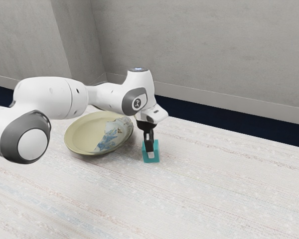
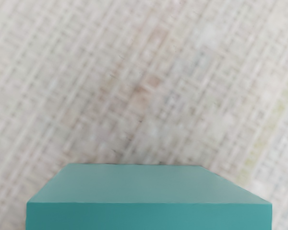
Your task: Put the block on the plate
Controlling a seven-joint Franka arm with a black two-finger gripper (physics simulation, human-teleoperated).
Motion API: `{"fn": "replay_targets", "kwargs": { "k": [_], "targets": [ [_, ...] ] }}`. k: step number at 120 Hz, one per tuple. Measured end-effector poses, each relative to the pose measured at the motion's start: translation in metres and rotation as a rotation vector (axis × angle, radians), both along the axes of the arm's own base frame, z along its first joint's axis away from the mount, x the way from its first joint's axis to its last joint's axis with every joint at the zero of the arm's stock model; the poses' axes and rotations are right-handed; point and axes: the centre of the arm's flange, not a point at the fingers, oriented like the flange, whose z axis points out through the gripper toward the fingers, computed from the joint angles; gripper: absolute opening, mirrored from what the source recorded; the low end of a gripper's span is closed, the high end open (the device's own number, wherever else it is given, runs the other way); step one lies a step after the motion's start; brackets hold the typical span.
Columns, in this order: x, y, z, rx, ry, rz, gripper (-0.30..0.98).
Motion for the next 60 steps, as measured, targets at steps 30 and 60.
{"fn": "replay_targets", "kwargs": {
  "k": [30, 60],
  "targets": [
    [-0.004, -0.003, 0.013, 0.003, -0.015, -0.020, 0.38],
    [-0.009, 0.016, 0.087, 0.022, -0.100, -0.007, 0.38]
  ]
}}
